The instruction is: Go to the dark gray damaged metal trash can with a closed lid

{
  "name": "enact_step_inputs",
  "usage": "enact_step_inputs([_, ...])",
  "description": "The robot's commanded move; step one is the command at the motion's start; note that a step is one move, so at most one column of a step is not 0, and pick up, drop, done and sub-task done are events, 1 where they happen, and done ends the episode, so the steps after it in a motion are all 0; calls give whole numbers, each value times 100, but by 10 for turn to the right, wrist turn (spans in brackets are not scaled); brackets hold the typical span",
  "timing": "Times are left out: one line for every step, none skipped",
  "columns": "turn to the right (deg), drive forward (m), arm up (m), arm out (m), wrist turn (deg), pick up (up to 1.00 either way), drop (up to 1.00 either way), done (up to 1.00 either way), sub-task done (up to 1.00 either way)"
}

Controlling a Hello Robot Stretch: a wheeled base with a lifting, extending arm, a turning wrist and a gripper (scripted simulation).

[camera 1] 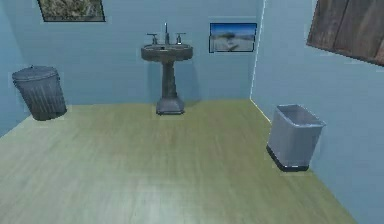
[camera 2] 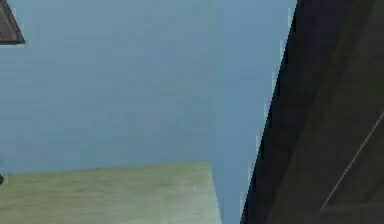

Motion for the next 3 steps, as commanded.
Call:
enact_step_inputs([-270,0,0,0,0,0,0,0,0])
enact_step_inputs([0,100,0,0,0,0,0,0,0])
enact_step_inputs([0,100,0,0,0,0,0,0,0])
